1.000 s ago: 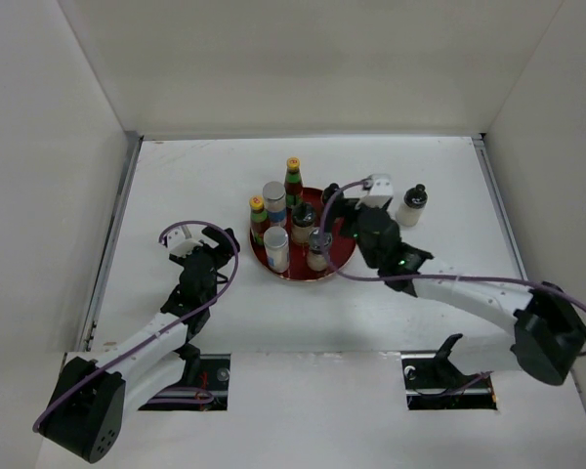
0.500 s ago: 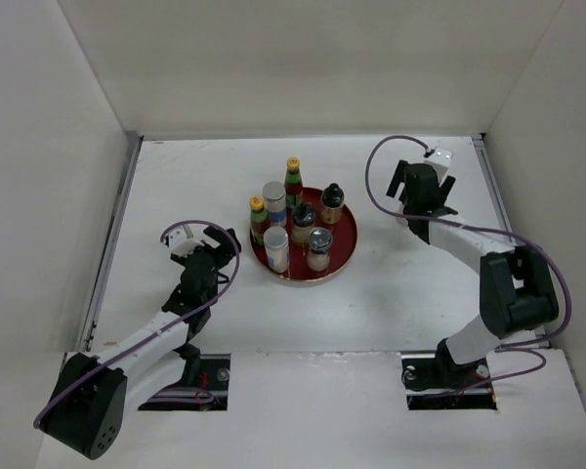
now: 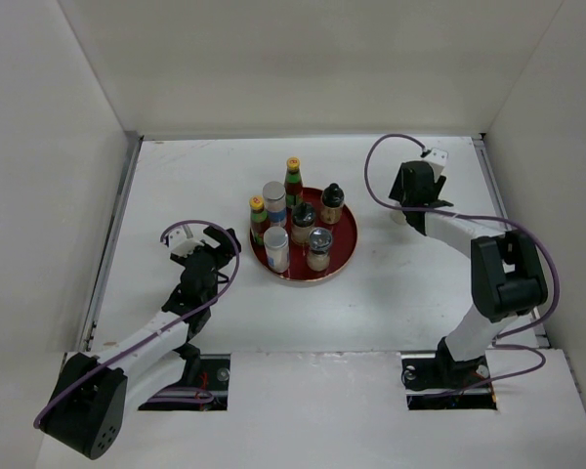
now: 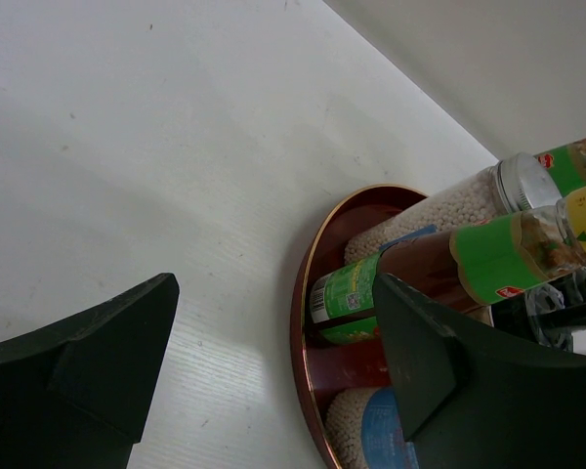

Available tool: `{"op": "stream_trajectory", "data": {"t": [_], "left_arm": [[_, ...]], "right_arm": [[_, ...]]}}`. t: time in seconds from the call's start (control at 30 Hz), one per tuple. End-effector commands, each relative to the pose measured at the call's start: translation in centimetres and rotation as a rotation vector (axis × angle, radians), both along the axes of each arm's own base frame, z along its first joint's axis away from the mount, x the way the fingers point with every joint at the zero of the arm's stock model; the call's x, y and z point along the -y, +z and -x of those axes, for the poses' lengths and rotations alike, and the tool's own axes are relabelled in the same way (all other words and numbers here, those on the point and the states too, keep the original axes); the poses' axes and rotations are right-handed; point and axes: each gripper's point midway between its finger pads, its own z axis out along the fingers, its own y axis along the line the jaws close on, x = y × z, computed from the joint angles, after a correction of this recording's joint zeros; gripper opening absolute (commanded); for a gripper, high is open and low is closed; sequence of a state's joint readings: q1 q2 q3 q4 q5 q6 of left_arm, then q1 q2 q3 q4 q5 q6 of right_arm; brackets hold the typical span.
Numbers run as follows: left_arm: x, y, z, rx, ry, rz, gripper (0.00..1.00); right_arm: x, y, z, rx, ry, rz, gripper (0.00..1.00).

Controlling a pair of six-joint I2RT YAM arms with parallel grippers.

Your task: Organize the condiment bottles

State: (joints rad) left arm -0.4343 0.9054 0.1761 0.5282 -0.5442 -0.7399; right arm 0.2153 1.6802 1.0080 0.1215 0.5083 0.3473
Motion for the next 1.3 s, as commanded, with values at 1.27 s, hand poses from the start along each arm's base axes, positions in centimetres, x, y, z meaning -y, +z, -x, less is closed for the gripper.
{"op": "stream_trajectory", "data": {"t": [1.27], "left_arm": [[-1.5,1.7,0.0,0.066,0.064,0.012,1.0]], "right_arm": [[-21.2,4.9,5.6,0.193,0.472,-0.172,0.73]]}}
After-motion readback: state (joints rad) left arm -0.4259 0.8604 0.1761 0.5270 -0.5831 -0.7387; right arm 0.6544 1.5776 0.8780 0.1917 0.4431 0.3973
